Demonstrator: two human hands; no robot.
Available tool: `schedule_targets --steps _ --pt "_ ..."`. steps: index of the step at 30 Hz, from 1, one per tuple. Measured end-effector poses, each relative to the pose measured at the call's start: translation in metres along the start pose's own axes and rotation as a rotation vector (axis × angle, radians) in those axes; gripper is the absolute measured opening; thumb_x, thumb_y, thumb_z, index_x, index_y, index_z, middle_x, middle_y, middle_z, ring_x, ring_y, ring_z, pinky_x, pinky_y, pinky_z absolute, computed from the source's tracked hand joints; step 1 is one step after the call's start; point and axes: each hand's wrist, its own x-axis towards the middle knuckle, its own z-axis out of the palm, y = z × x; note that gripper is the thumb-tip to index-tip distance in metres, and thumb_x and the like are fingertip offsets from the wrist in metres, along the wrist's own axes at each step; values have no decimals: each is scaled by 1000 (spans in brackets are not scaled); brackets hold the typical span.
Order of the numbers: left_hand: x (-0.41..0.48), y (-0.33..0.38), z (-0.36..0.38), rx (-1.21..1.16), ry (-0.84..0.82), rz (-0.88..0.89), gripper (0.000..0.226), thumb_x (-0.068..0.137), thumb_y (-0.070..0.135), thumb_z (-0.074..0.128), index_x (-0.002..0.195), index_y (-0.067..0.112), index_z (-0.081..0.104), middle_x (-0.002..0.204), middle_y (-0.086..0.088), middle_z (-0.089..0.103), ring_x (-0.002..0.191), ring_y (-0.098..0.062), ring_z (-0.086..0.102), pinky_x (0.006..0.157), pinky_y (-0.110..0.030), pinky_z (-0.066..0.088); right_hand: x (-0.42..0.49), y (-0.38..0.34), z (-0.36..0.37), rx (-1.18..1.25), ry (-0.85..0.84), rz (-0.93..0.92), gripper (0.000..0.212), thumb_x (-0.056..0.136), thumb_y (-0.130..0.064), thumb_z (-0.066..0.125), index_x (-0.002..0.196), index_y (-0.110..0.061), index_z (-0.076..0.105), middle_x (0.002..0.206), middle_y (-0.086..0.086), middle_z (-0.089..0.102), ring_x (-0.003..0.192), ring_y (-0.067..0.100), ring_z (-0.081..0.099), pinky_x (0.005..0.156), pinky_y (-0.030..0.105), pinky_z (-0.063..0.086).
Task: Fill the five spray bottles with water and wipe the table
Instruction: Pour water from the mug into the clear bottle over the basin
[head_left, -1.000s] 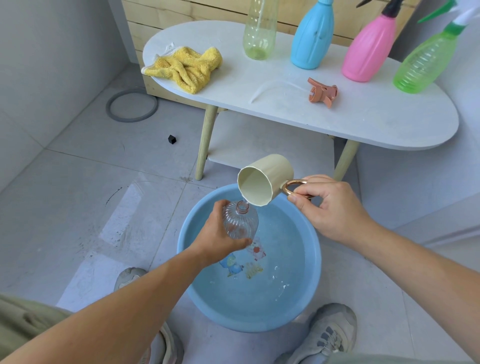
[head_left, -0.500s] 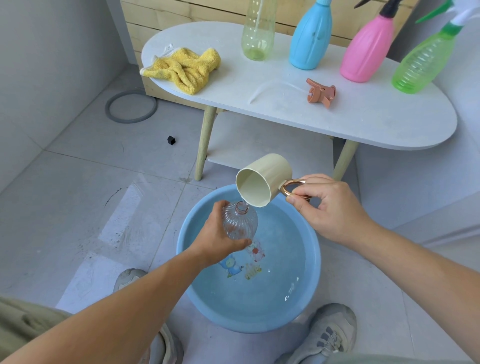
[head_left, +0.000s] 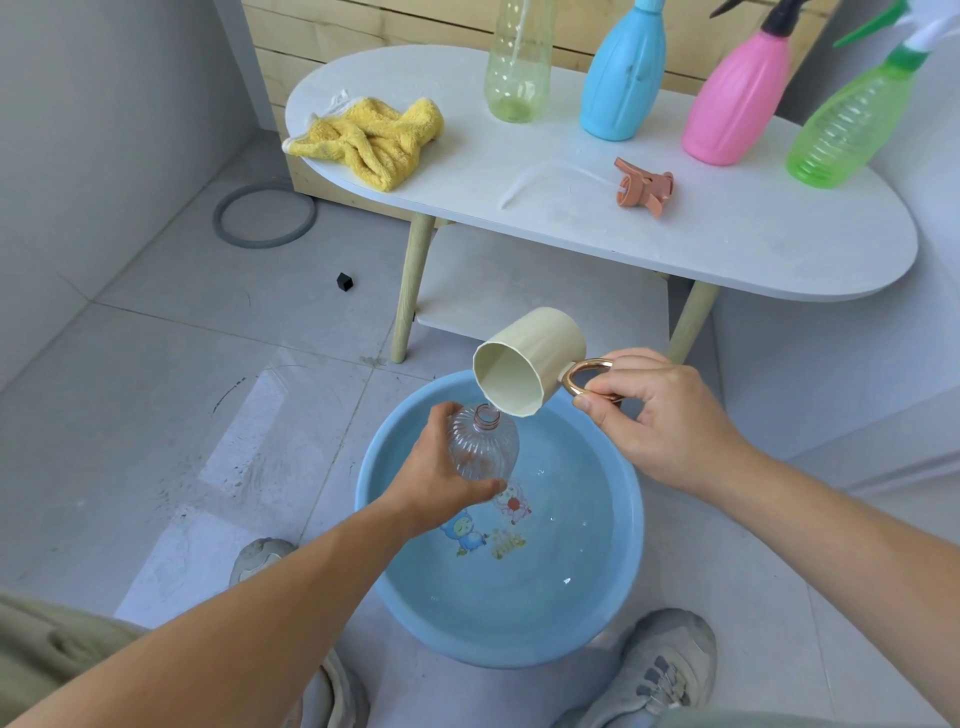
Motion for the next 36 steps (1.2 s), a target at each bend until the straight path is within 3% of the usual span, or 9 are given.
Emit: schedule_targets --steps 12,19,25,30,36 --pt "0 3 1 1 0 18 89 67 31 92 130 39 30 129 10 51 114 -14 57 84 -23 51 0 1 0 -16 -7 -26 27 88 -30 61 68 -13 67 71 -4 62 96 20 60 83 32 48" --pt "-1 3 1 2 2 18 88 67 31 92 128 41 29 127 10 51 113 -14 56 82 -22 48 -1 2 1 -57 -13 -21 25 88 -29 62 71 -14 70 72 0 64 99 19 58 87 10 37" --pt "0 2 2 2 -2 16 90 67 33 92 130 41 29 129 10 50 115 -14 56 84 -24 49 -2 3 1 -81 -16 -26 24 89 -30 61 73 -14 71 74 0 66 103 20 58 89 4 32" --pt "0 3 1 13 -2 14 93 67 34 92 135 37 29 131 10 49 116 -15 56 89 -29 52 -2 3 0 -83 -27 -55 36 91 -40 52 74 -15 71 72 -1 64 102 22 58 91 5 31" --pt "-1 5 2 9 -2 24 90 67 32 92 130 41 28 130 10 49 114 -14 55 86 -27 51 -1 2 0 -91 8 -116 37 92 -35 50 73 -11 71 67 1 59 93 29 59 98 7 28"
